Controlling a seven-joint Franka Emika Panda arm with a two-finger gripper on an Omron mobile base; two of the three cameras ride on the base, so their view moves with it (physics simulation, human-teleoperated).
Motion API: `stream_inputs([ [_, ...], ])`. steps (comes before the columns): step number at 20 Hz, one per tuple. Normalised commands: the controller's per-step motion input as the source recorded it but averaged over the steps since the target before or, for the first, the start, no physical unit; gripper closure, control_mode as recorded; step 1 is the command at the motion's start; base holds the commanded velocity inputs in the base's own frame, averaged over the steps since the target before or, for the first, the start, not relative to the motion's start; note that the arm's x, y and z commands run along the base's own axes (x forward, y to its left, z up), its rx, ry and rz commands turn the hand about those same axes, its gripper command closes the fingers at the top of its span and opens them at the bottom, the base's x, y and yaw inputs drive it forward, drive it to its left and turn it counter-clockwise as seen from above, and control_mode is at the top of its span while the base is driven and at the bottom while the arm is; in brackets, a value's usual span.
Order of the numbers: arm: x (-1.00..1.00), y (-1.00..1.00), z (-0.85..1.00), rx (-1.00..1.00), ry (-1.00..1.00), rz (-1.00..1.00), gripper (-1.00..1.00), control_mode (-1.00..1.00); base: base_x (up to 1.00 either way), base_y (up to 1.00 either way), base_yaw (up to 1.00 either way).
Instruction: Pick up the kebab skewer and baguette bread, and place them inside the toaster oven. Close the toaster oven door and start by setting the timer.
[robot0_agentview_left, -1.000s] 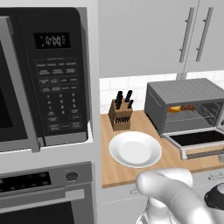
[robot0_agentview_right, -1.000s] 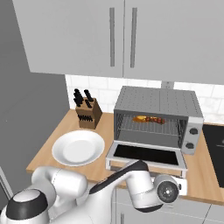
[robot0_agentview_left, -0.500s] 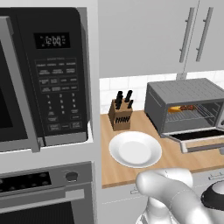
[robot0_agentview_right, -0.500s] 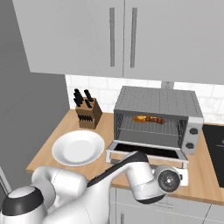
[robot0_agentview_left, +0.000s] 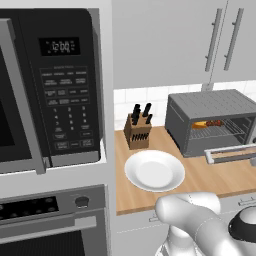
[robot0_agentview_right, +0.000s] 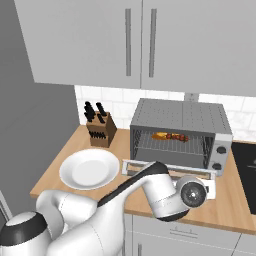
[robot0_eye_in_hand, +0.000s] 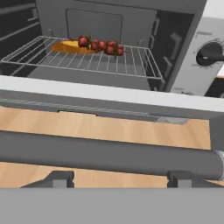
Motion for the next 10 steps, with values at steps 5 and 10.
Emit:
stream_inputs([
  [5,0.49,0.34,0.32,0.0,-0.07,0.0,-1.0,-1.0,0.0,0.0,0.0],
  [10,0.47,0.33,0.34,0.0,-0.09,0.0,-1.0,-1.0,0.0,0.0,0.0],
])
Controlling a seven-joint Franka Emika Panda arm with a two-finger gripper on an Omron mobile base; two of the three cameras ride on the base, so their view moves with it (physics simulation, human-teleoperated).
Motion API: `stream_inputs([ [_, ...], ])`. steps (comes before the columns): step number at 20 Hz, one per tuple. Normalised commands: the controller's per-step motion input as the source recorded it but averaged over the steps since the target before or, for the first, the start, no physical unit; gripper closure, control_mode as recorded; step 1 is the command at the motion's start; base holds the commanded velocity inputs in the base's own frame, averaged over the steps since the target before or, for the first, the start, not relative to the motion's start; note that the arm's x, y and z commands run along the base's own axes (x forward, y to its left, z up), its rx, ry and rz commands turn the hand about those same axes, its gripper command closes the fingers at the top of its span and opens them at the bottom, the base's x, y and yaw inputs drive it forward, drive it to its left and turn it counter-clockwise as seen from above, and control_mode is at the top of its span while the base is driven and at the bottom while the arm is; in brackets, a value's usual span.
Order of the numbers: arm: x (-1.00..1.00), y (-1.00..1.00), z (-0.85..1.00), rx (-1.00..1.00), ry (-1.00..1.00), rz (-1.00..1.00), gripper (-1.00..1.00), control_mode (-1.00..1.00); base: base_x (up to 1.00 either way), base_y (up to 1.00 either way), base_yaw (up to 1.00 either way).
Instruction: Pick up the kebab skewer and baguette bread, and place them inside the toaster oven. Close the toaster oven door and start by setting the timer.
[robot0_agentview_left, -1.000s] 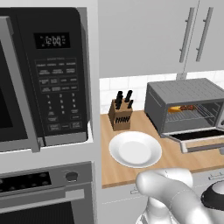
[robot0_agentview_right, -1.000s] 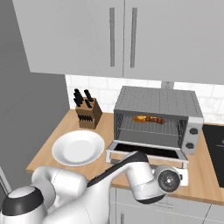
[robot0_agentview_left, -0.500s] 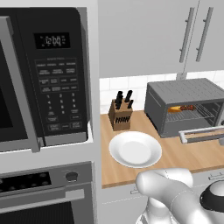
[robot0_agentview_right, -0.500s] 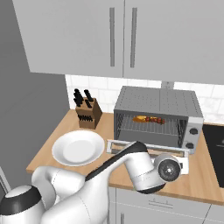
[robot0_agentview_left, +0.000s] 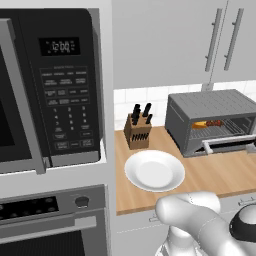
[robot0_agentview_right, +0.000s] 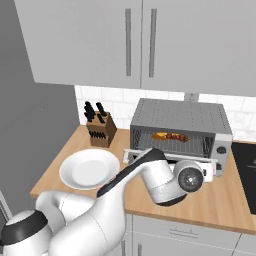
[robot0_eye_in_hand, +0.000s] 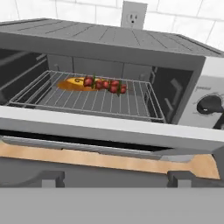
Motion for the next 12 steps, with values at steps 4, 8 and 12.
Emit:
stream_inputs([
  [4,0.48,0.31,0.37,0.0,-0.09,0.0,-1.0,-1.0,0.0,0.0,0.0],
  [8,0.39,0.24,0.28,0.0,-0.07,0.0,-1.0,-1.0,0.0,0.0,0.0],
  [12,0.01,0.01,0.1,0.0,-0.01,-0.05,-1.0,-1.0,0.0,0.0,0.0],
])
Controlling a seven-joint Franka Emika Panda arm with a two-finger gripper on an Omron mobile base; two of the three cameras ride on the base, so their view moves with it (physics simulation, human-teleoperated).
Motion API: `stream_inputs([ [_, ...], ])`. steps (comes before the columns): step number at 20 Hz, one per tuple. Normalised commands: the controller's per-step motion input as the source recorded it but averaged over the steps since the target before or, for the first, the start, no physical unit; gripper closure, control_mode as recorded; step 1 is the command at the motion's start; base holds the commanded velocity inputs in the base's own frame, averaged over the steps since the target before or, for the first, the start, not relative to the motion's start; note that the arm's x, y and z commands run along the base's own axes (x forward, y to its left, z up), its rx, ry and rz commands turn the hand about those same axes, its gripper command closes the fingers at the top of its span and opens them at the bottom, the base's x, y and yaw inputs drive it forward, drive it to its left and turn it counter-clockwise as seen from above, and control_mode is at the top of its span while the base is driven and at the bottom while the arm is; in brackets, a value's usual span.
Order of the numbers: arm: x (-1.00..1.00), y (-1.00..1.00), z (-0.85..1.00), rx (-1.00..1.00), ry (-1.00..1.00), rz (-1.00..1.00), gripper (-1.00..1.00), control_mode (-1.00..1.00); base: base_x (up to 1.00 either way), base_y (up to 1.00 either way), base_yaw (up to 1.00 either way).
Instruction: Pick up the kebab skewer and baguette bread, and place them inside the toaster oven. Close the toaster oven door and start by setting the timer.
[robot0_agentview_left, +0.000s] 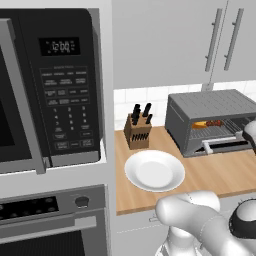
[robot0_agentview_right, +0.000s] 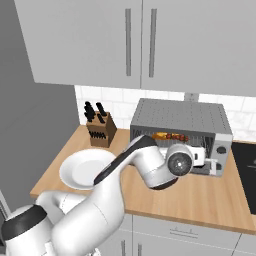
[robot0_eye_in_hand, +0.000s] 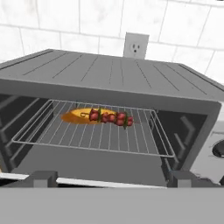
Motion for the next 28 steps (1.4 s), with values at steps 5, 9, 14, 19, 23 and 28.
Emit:
stream_inputs([
  [5,-0.76,-0.19,0.12,0.01,0.0,-0.15,-1.0,-1.0,0.0,0.0,0.0],
  [9,-0.79,-0.03,-0.78,0.0,-0.11,-0.14,-1.0,-1.0,0.0,0.0,0.0],
  [14,0.52,-0.06,-0.88,0.01,-0.01,0.1,-1.0,-1.0,0.0,0.0,0.0],
  [19,0.76,0.0,-0.41,0.01,-0.01,0.14,-1.0,-1.0,0.0,0.0,0.0],
  [23,0.34,0.0,0.12,0.04,-0.16,0.05,-1.0,-1.0,0.0,0.0,0.0],
  [28,0.36,0.0,0.23,0.03,-0.18,0.0,-1.0,-1.0,0.0,0.0,0.0],
])
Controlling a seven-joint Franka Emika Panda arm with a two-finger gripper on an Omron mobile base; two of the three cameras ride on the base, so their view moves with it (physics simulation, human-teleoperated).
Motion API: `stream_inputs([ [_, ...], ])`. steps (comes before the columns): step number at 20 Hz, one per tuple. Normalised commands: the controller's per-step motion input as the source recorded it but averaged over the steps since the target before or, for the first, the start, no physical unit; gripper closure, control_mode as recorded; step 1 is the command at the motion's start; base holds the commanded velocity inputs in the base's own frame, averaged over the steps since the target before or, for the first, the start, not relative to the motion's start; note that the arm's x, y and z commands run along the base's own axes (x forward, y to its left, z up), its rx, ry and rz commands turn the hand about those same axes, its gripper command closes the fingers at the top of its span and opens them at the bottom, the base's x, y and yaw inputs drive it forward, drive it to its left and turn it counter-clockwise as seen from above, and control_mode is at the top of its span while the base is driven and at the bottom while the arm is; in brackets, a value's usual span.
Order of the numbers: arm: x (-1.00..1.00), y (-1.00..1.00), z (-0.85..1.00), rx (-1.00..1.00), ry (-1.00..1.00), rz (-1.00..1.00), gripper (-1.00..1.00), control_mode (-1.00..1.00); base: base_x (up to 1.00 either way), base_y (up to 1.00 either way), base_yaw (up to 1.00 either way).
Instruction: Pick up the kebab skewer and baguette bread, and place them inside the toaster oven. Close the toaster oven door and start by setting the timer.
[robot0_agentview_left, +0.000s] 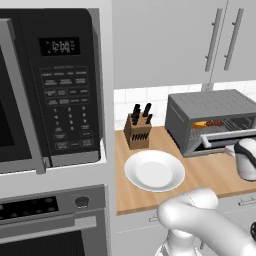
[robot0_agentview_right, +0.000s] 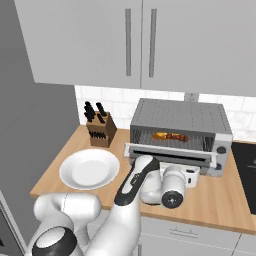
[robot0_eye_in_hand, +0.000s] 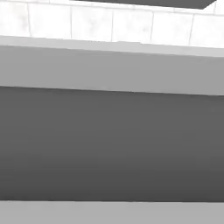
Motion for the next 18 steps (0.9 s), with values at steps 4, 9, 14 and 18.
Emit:
stream_inputs([
  [4,0.49,0.0,0.18,0.02,-0.16,0.0,-1.0,-1.0,0.0,0.0,0.0],
  [9,0.58,0.03,0.13,0.01,-0.1,0.0,-1.0,-1.0,0.0,0.0,0.0],
  [14,0.56,0.08,0.05,0.0,0.0,0.0,-1.0,-1.0,0.0,0.0,0.0],
  [18,0.18,0.0,0.0,0.0,0.0,0.0,-1.0,-1.0,0.0,0.0,0.0],
])
